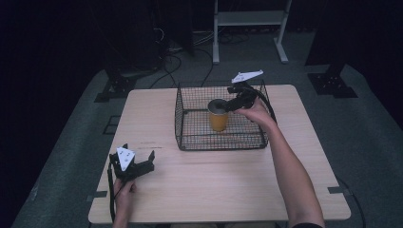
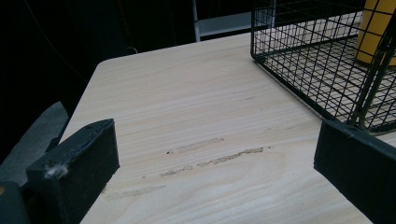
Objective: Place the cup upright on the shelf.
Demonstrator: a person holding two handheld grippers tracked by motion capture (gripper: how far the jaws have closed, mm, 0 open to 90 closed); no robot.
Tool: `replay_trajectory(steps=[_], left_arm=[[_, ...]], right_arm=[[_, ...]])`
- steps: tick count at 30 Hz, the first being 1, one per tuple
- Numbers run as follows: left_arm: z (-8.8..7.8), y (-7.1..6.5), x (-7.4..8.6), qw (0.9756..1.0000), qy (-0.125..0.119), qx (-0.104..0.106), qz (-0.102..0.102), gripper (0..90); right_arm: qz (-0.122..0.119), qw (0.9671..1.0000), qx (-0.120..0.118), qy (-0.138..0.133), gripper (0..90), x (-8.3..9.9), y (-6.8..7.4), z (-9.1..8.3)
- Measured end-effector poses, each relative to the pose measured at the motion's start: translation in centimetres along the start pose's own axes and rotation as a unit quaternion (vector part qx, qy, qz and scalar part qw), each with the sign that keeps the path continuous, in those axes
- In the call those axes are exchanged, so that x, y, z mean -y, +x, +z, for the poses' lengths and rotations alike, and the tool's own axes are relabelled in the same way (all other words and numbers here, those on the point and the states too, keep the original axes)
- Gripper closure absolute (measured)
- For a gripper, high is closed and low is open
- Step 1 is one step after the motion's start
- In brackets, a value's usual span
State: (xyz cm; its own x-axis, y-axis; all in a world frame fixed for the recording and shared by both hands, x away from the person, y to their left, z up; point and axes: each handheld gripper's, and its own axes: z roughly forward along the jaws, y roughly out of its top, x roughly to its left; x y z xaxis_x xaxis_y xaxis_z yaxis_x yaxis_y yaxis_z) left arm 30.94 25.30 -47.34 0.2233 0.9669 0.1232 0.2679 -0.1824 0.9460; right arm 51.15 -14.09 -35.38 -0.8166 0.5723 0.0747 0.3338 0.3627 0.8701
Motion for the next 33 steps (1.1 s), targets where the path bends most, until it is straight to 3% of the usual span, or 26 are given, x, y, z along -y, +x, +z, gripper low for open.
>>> replay_trajectory(steps=[9,23,33], left_arm=[[0.0,0.0,0.0,1.0,-0.001,0.002,0.002,0.0],[0.0,-0.1,0.0,1.0,-0.001,0.001,0.003,0.0],[0.0,-0.1,0.0,1.0,-0.002,0.002,0.003,0.0]], right_arm=[[0.013,0.9997,-0.016,-0.013,1.7,-0.5,0.7,-1.4],[0.0,0.9994,-0.015,-0.03,1.7,-0.5,2.5,-3.0],[-0.005,0.9995,-0.023,-0.021,1.7,0.1,3.7,-3.8]])
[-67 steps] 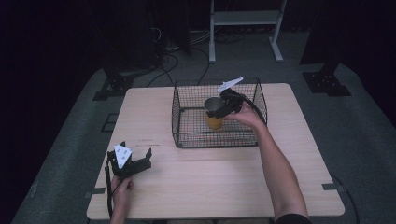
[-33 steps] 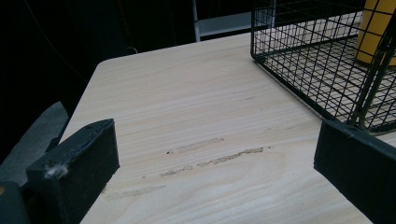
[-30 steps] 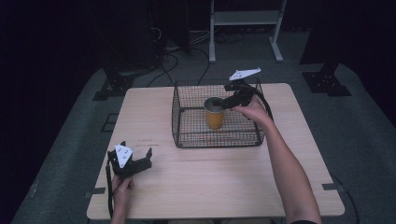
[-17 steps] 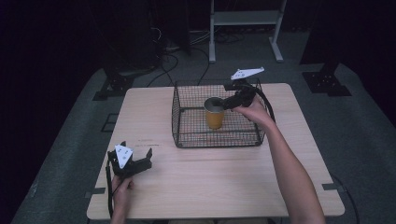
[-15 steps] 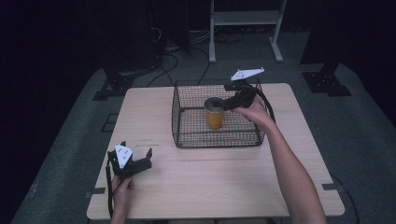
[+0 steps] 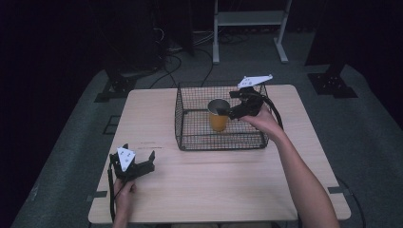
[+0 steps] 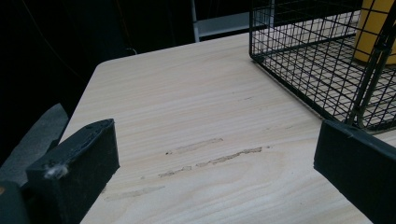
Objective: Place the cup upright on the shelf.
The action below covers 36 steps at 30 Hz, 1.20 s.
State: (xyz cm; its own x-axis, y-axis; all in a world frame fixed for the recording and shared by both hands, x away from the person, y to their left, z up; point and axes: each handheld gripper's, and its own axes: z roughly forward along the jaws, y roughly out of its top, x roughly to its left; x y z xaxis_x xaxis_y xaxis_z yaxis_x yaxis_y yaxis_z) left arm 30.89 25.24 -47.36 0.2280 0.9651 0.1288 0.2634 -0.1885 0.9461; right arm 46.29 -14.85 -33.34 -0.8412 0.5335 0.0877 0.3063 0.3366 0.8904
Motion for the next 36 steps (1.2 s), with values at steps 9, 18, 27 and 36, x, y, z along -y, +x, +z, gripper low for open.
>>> replay_trajectory(steps=[9,18,27,36], left_arm=[[0.0,0.0,0.0,1.0,0.0,0.0,0.001,0.0],[0.0,0.0,0.0,1.0,0.0,0.0,0.002,0.0],[0.0,0.0,0.0,1.0,0.002,0.001,0.003,0.0],[0.0,0.0,0.0,1.0,0.0,0.001,0.002,0.0]], right_arm=[[-0.008,1.0,-0.002,-0.001,1.7,0.3,0.7,-1.1],[-0.008,1.0,-0.005,0.001,1.8,1.3,1.2,-2.3],[-0.02,0.9998,-0.008,0.001,1.8,2.1,2.3,-3.0],[-0.024,0.9996,-0.014,-0.002,1.8,2.9,3.1,-3.8]])
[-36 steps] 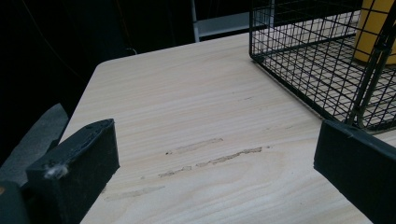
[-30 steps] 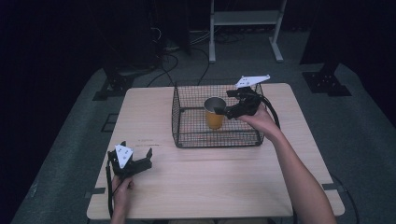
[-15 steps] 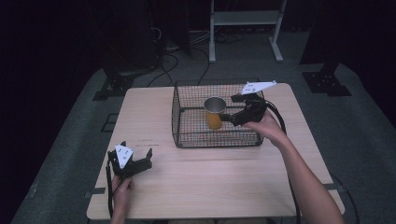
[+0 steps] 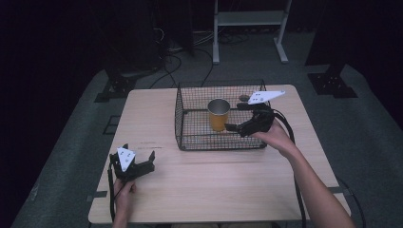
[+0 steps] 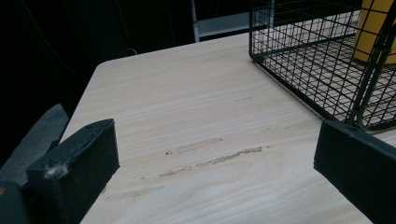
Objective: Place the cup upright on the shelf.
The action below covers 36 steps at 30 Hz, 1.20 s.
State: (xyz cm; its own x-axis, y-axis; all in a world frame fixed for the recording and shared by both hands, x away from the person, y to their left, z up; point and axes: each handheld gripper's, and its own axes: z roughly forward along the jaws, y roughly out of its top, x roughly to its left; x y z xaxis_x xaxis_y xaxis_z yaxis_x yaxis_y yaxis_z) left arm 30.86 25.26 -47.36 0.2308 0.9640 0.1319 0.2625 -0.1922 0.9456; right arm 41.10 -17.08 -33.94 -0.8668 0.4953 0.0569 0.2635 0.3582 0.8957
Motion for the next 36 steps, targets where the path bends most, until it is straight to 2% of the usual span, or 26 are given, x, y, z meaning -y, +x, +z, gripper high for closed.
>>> replay_trajectory(steps=[11,21,36], left_arm=[[0.0,0.0,0.0,1.0,0.001,0.0,0.0,0.0],[0.0,0.0,0.0,1.0,0.0,0.0,0.0,0.0],[0.0,0.0,0.0,1.0,0.001,0.0,0.001,0.0]], right_arm=[[-0.001,0.9999,-0.013,0.003,1.8,1.2,0.9,-1.0],[-0.005,0.9998,-0.014,0.01,1.8,2.6,1.5,-1.5],[0.014,0.9998,-0.008,0.015,1.8,5.1,1.4,-2.4]])
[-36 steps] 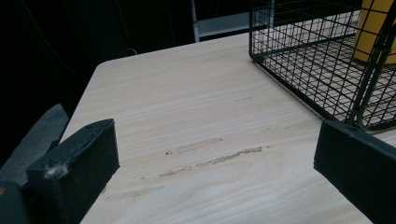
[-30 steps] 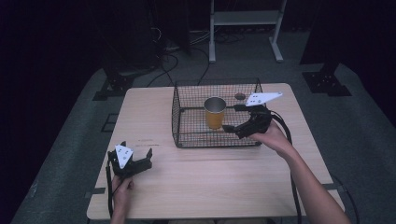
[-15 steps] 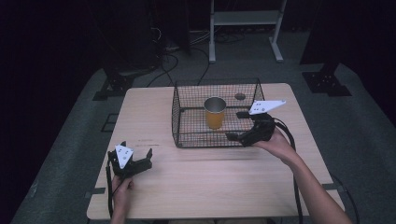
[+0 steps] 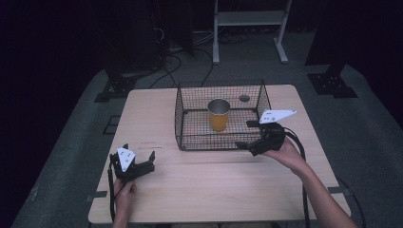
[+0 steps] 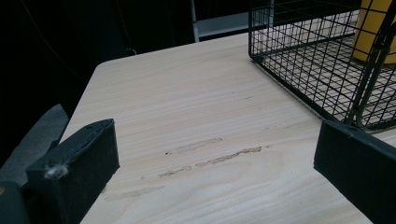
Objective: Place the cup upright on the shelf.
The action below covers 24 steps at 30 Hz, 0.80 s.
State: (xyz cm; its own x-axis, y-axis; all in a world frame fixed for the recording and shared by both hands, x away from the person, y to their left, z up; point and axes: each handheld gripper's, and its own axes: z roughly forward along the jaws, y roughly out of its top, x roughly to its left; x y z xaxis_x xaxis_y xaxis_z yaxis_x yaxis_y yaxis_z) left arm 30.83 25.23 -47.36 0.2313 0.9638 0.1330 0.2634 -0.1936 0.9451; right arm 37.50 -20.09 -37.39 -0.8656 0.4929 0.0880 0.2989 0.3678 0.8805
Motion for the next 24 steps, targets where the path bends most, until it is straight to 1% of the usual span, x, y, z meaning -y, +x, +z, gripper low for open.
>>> replay_trajectory(steps=[4,6,8,10,15,17,19,21,24], left_arm=[[0.0,0.0,0.0,1.0,-0.001,0.0,0.001,0.0],[0.0,0.0,0.0,1.0,-0.001,0.0,0.001,0.0],[0.0,0.0,0.0,1.0,-0.001,0.0,0.001,0.0],[0.0,0.0,0.0,1.0,-0.001,0.0,0.001,0.0],[0.0,0.0,0.0,1.0,-0.001,0.0,0.001,0.0],[0.0,0.0,0.0,1.0,0.0,0.0,0.002,0.0],[0.0,0.0,0.0,1.0,0.0,0.0,0.002,0.0],[0.0,0.0,0.0,1.0,-0.001,0.0,0.002,0.0],[0.0,0.0,0.0,1.0,0.0,0.0,0.002,0.0]], right_arm=[[0.004,1.0,-0.001,-0.001,1.8,0.6,0.1,-0.2],[0.006,1.0,-0.002,0.005,1.8,0.9,0.1,-0.3],[0.01,0.9999,-0.008,0.0,1.8,1.1,0.3,-0.4],[0.001,1.0,-0.003,0.005,1.8,1.2,0.6,-0.4],[0.005,0.9999,-0.01,0.008,1.8,1.9,1.0,-0.4],[0.001,1.0,-0.008,0.006,1.8,2.0,1.2,-0.5],[0.005,0.9999,-0.011,0.003,1.8,2.2,1.2,-0.6],[0.002,1.0,-0.005,0.006,1.8,2.5,1.3,-0.6],[0.008,0.9999,-0.005,0.007,1.8,3.0,1.3,-0.8]])
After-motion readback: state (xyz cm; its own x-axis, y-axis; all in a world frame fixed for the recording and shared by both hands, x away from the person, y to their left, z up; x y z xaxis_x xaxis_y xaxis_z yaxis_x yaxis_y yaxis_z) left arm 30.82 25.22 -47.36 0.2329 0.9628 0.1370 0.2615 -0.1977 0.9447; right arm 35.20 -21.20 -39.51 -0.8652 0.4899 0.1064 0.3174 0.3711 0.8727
